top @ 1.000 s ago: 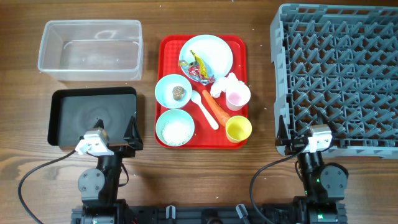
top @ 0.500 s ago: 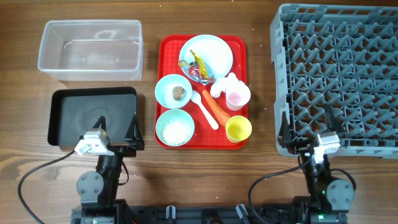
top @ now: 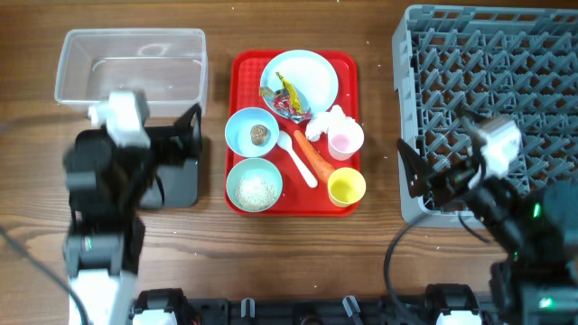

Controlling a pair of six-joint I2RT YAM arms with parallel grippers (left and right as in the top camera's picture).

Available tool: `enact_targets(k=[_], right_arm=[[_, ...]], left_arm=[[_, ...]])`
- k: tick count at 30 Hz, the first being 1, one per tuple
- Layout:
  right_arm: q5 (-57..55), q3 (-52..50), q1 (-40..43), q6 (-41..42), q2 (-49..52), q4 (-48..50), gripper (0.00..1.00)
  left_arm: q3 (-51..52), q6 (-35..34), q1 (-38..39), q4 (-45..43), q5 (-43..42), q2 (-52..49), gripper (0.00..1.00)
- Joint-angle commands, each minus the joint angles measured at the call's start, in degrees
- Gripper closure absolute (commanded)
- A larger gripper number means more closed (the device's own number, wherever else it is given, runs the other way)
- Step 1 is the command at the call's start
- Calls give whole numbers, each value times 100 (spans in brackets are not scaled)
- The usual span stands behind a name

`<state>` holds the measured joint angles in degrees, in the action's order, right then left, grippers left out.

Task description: Sort waste into correct bins and load items into the dishwasher rack

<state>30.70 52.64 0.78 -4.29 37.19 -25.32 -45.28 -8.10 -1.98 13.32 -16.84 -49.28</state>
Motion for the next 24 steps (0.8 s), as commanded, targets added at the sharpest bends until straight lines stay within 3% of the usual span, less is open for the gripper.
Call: enact_targets(k=[1,3,8,12,15,17,20,24], right_arm=[[238,1071,-28,-4,920,-907,0],[238,1255,-28,59,1427,-1097,0],[240,1255,-28,1453,2199,-1106,0],[212,1255,-28,1513,2260,-1025,0],[-413,1255,-28,1456,2260,-940,0],[-955,1255,-28,1405,2260,-868,0],[-1189,1255,-28,1128,2260,-852,0],[-1187,1255,-28,1137,2260,-1255,0]], left_arm=[[-894,190,28,442,-439,-1185,0],[-981,190,22,726,-535,-1714,0],[-981,144,28,780,-981,-2583,0],[-981,122,26,791,-997,-2673,0],[-1126,127,162,380,-1272,-2625,0],[-1694,127,501,374,-918,-2778,0],[-3370,356,1235,815,170,-3775,0],[-5954,1141,1873,1950,577,-6293,0]])
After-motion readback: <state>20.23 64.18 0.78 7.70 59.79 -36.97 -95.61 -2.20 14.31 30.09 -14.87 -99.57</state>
